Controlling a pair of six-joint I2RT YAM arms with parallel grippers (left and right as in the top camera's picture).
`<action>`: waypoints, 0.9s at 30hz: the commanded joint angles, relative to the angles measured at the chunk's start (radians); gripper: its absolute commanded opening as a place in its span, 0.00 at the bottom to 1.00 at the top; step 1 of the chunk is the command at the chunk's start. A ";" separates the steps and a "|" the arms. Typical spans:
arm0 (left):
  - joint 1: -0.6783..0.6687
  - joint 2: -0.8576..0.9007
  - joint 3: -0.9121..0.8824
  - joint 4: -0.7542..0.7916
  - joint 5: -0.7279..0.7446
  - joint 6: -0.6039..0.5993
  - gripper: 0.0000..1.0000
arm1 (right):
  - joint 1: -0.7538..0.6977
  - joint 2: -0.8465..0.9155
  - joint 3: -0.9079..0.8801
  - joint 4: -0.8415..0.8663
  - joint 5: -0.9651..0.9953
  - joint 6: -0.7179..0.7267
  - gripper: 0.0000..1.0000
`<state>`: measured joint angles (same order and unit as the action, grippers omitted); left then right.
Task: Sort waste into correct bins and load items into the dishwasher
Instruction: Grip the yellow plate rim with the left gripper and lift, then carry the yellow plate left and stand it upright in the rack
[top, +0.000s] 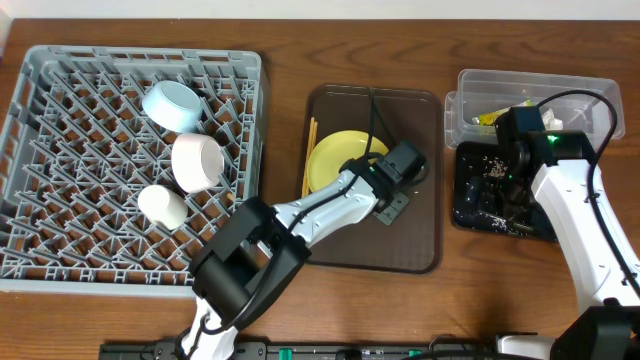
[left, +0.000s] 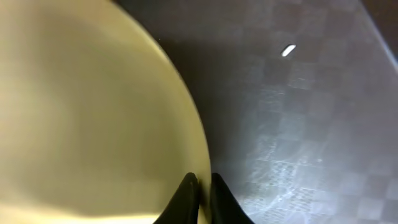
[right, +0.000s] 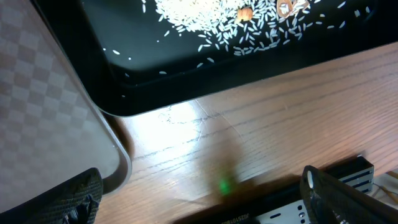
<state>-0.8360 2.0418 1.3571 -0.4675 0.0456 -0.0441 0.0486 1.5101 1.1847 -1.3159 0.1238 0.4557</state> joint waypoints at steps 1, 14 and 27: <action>-0.004 0.015 -0.024 -0.024 0.021 -0.005 0.06 | -0.005 0.001 0.010 -0.002 0.006 -0.001 0.99; -0.004 -0.211 0.018 -0.085 0.021 0.000 0.06 | -0.005 0.001 0.010 -0.003 0.006 -0.001 0.99; 0.206 -0.592 0.018 -0.086 0.237 0.016 0.06 | -0.005 0.001 0.010 -0.002 0.006 -0.001 0.99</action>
<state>-0.7189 1.5173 1.3571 -0.5510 0.1501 -0.0433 0.0486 1.5101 1.1847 -1.3167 0.1238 0.4557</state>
